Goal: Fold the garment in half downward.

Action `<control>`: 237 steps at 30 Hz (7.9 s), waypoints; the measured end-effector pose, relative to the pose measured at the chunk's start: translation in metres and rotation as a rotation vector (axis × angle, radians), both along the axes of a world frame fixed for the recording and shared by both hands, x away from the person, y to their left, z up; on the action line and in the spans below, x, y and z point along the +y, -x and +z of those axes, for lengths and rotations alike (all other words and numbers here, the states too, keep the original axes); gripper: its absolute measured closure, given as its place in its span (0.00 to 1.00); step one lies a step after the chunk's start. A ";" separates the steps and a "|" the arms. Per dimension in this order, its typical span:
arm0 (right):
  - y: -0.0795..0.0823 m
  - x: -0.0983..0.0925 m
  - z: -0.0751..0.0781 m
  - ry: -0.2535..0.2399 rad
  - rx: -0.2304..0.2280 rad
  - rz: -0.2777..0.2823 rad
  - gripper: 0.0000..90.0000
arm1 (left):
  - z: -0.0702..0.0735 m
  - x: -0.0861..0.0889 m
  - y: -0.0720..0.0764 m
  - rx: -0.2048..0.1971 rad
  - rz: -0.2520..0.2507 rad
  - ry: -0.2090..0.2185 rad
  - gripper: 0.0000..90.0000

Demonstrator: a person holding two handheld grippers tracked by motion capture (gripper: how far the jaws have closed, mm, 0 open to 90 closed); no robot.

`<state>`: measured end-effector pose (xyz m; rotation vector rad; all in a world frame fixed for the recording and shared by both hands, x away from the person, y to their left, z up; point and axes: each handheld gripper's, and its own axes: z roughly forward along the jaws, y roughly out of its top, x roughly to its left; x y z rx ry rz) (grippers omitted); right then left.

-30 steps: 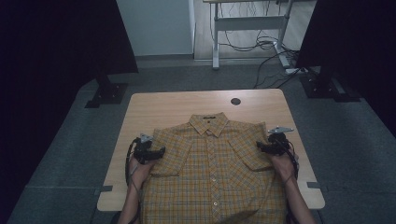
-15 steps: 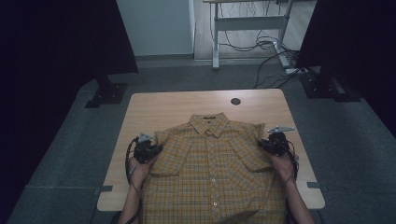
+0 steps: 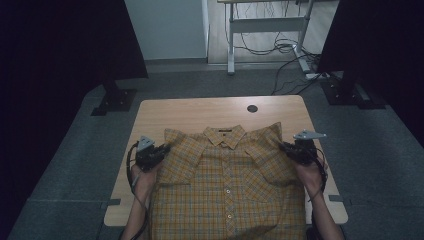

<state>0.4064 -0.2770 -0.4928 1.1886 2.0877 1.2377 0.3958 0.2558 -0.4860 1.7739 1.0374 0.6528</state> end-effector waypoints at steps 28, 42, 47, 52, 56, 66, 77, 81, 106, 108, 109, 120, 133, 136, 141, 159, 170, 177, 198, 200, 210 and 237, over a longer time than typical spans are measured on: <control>0.115 -0.010 -0.038 0.018 0.015 0.050 0.90 | -0.044 -0.012 0.125 -0.034 -0.058 -0.284 0.88; 0.113 0.002 -0.068 0.115 0.164 0.080 0.88 | -0.066 -0.016 0.114 0.093 -0.114 -0.334 0.84; 0.105 0.005 -0.067 0.128 0.159 0.068 0.88 | -0.066 -0.013 0.100 0.102 -0.112 -0.321 0.83; 0.097 0.007 -0.066 0.138 0.162 0.061 0.88 | -0.066 -0.014 0.090 0.108 -0.102 -0.317 0.83; 0.088 0.006 -0.066 0.130 0.167 0.056 0.88 | -0.064 -0.015 0.079 0.117 -0.089 -0.317 0.83; 0.066 0.006 -0.066 0.107 0.174 0.038 0.88 | -0.062 -0.019 0.056 0.130 -0.056 -0.325 0.83; 0.046 0.005 -0.066 0.086 0.179 0.018 0.88 | -0.062 -0.021 0.035 0.138 -0.029 -0.309 0.83; 0.040 0.005 -0.066 0.083 0.178 0.015 0.88 | -0.062 -0.020 0.029 0.145 -0.022 -0.293 0.83; -0.002 0.005 -0.065 0.060 0.183 -0.012 0.88 | -0.061 -0.018 -0.011 0.171 -0.004 -0.242 0.83; -0.005 0.005 -0.066 0.052 0.185 -0.018 0.88 | -0.060 -0.018 -0.013 0.174 0.001 -0.241 0.83; -0.006 0.004 -0.066 0.047 0.186 -0.021 0.88 | -0.060 -0.019 -0.014 0.177 0.003 -0.240 0.83; 0.002 0.007 -0.040 0.089 0.094 -0.056 0.89 | -0.027 -0.002 -0.011 0.090 0.000 -0.113 0.90; 0.049 0.004 0.029 0.073 -0.137 -0.042 0.89 | 0.048 0.001 0.034 -0.103 -0.040 -0.081 0.90; 0.068 0.004 0.036 0.078 -0.164 -0.024 0.89 | 0.050 0.002 0.052 -0.114 -0.052 -0.079 0.90; 0.095 0.001 0.031 0.079 -0.163 -0.001 0.88 | 0.041 0.009 0.081 -0.098 -0.086 -0.055 0.90; 0.135 -0.012 -0.048 0.030 0.078 0.036 0.87 | -0.044 0.008 0.132 0.128 -0.123 -0.140 0.86; 0.135 -0.012 -0.067 0.082 0.182 0.042 0.86 | -0.064 -0.008 0.130 0.170 -0.132 -0.287 0.82; 0.120 -0.006 -0.067 0.120 0.169 0.026 0.87 | -0.063 -0.008 0.112 0.172 -0.127 -0.306 0.82; 0.038 0.002 -0.064 0.103 0.173 -0.021 0.88 | -0.056 -0.014 0.009 0.201 -0.052 -0.329 0.83; 0.031 0.001 -0.064 0.097 0.176 -0.024 0.88 | -0.056 -0.014 0.001 0.208 -0.049 -0.323 0.83; -0.002 -0.001 -0.063 0.086 0.184 -0.047 0.88 | -0.055 -0.011 -0.020 0.243 -0.045 -0.257 0.83; 0.062 -0.007 -0.043 0.004 0.061 0.020 0.43 | -0.048 0.039 0.085 0.247 -0.217 -0.195 0.49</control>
